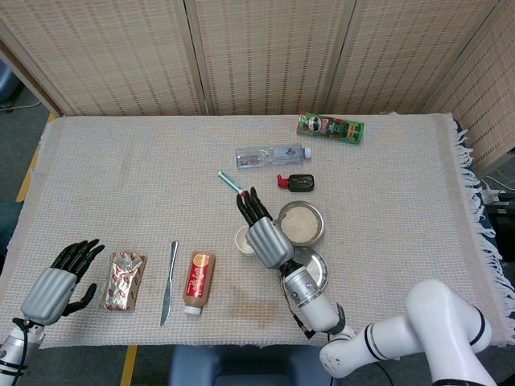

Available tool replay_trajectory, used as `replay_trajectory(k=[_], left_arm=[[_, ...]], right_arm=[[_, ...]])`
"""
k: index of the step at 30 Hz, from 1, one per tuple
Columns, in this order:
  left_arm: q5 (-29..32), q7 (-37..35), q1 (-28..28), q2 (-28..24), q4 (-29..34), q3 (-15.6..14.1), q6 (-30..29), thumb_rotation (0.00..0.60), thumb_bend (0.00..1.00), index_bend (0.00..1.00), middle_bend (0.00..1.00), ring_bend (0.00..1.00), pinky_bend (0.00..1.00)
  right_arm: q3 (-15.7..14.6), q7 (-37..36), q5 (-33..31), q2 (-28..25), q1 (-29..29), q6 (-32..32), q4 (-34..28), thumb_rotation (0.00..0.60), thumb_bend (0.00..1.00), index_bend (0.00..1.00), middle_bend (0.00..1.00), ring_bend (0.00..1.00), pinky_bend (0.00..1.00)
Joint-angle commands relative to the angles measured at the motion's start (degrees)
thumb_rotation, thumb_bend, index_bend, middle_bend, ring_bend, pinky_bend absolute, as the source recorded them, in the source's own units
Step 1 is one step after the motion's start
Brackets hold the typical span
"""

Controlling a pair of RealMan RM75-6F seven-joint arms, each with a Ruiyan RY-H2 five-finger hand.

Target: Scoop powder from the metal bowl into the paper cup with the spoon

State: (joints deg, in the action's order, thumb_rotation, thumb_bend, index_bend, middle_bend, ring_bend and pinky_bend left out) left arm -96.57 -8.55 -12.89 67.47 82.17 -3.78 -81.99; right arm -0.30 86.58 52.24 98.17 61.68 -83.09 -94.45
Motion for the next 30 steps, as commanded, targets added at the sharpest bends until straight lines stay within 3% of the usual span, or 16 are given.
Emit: replay_trajectory(k=[1, 7, 13, 18, 30], left_arm=[[-0.1, 0.2, 0.1, 0.0, 0.1, 0.0, -0.2, 0.600, 0.49, 0.00, 0.00, 0.00, 0.09], [-0.5, 1.1, 0.2, 0.1, 0.6, -0.1, -0.5, 0.600, 0.49, 0.00, 0.00, 0.00, 0.09], [-0.6, 1.9, 0.3, 0.2, 1.2, -0.1, -0.5, 0.600, 0.49, 0.00, 0.00, 0.00, 0.09], [-1.0, 2.4, 0.0, 0.4, 1.4, -0.2, -0.3, 0.600, 0.49, 0.00, 0.00, 0.00, 0.09], [-1.5, 2.9, -0.1, 0.5, 1.6, -0.5, -0.1, 0.600, 0.49, 0.00, 0.00, 0.00, 0.09]], right_arm=[[4.6, -14.7, -3.7, -6.3, -6.7, 1.0, -8.1, 0.600, 0.33, 0.55, 0.00, 0.00, 0.00], [3.7, -27.8, -5.9, -14.3, -12.3, 6.2, -15.5, 0.600, 0.33, 0.55, 0.00, 0.00, 0.00], [-0.2, -32.4, -5.3, -19.2, -15.1, 10.6, -18.9, 0.600, 0.33, 0.55, 0.00, 0.00, 0.00], [-2.3, -32.5, -5.9, -17.6, -15.6, 13.2, -15.8, 0.600, 0.33, 0.55, 0.00, 0.00, 0.00], [-2.2, -31.0, -9.2, -10.2, -14.9, 17.1, -7.1, 0.600, 0.33, 0.53, 0.00, 0.00, 0.00]])
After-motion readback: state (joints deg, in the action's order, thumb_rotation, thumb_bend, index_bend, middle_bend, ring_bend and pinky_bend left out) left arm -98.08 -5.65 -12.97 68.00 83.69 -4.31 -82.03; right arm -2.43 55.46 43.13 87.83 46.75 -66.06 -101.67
